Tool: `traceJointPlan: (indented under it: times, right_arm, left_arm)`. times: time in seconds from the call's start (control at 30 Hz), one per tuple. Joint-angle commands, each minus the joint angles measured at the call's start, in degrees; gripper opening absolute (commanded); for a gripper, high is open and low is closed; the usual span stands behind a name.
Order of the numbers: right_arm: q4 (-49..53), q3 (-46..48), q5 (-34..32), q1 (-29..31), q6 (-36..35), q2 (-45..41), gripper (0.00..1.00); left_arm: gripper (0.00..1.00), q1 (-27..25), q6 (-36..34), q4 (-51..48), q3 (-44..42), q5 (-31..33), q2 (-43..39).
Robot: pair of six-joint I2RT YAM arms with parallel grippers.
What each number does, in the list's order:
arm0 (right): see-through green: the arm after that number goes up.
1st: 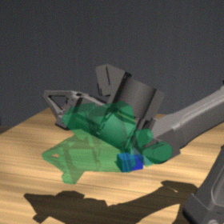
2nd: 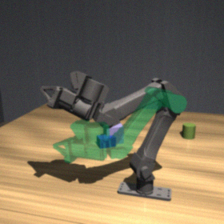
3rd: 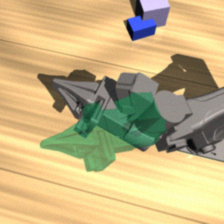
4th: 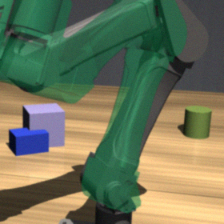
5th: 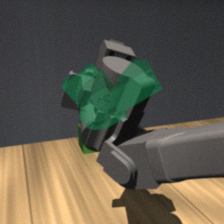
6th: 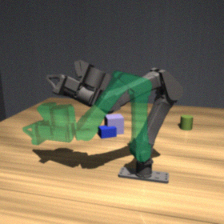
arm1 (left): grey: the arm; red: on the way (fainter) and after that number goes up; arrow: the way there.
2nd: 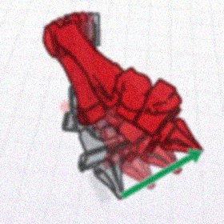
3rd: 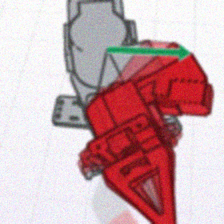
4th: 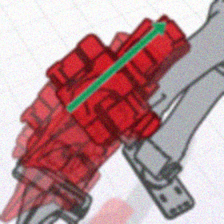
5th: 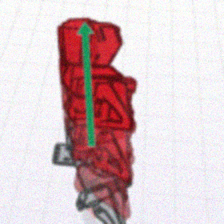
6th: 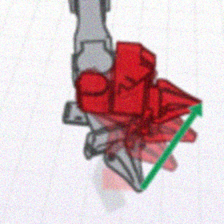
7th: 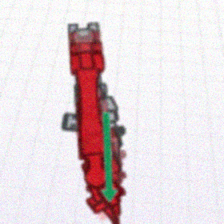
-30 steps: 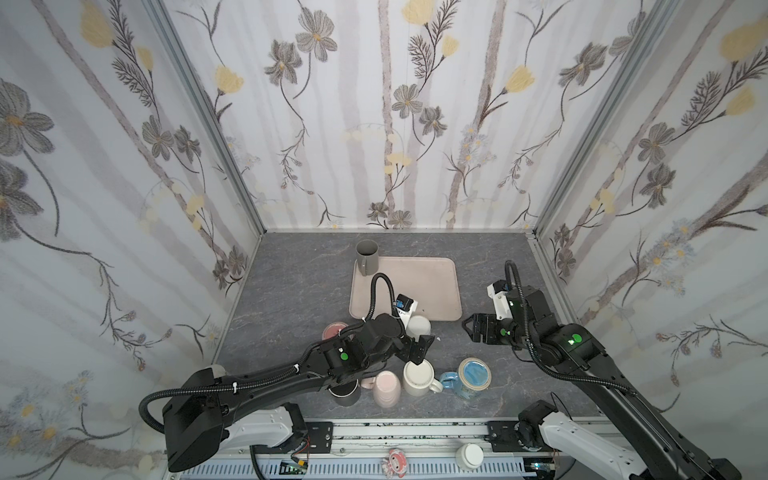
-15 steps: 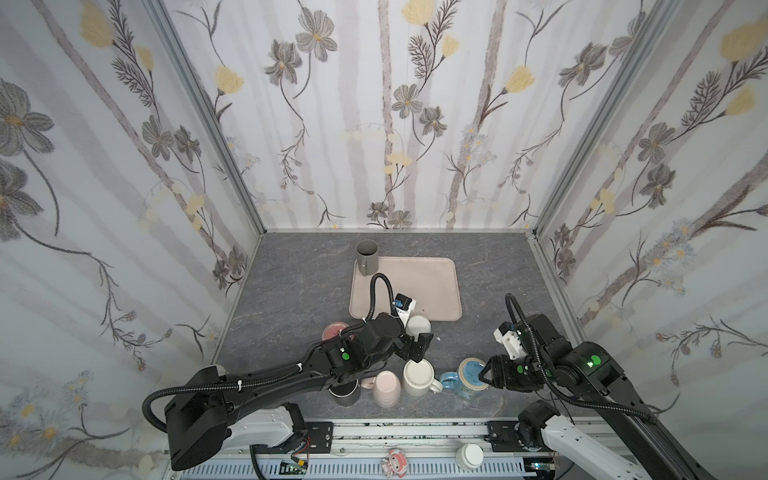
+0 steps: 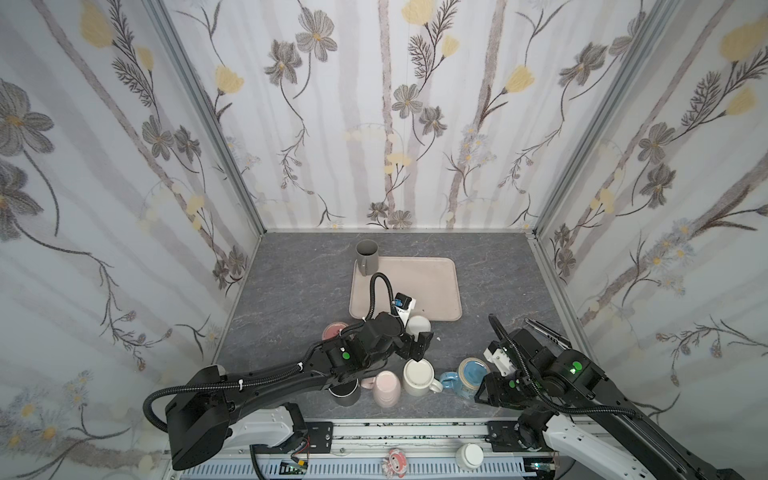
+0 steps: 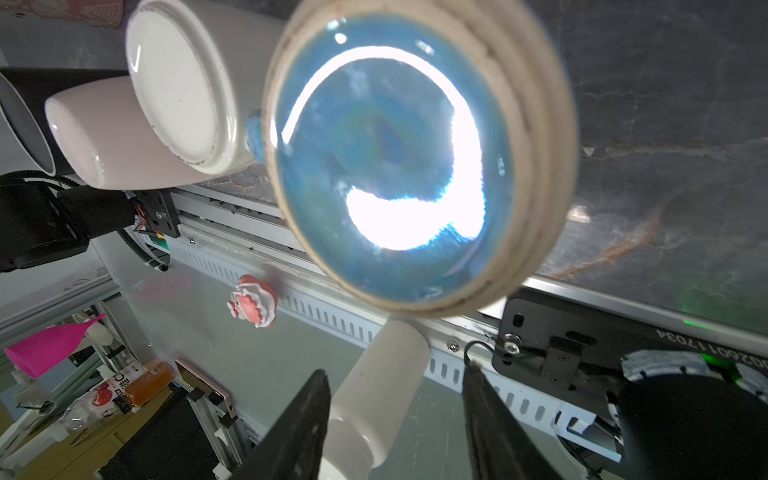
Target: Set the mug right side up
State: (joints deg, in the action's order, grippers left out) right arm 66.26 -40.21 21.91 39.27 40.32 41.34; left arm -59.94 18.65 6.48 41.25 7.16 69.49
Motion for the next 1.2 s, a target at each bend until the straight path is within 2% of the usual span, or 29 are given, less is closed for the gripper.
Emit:
traceJointPlan:
  times: [0.0,0.5,0.73,0.83,0.97,1.17]
  right_arm:
    - [-7.1,1.7,-1.6,0.6,1.1,1.1,0.53]
    - [-22.7,6.9,-15.2,-0.1,1.4,2.9,0.53]
    - [-27.4,6.9,-17.7,-3.8,-1.0,3.9,0.54]
    - [-27.8,7.0,-19.1,-5.6,-2.2,3.5,0.56]
    - [-28.3,6.4,-19.7,-7.7,-2.8,2.4,0.6]
    - [-28.0,2.6,-19.6,-7.8,-4.2,-3.0,0.71]
  left_arm:
    - [1.0,0.0,-0.4,0.0,0.8,-0.8,-0.5]
    - [1.0,0.0,-1.3,-0.2,0.6,-4.8,0.3]
    - [0.99,-0.1,-2.0,-1.3,2.9,-7.9,3.7]
    - [0.95,-0.6,-2.5,-2.7,5.1,-7.7,6.0]
    - [0.93,-1.9,-3.1,-4.0,7.8,-6.6,9.5]
    - [0.93,-2.8,-4.0,-3.9,9.8,-6.0,12.2]
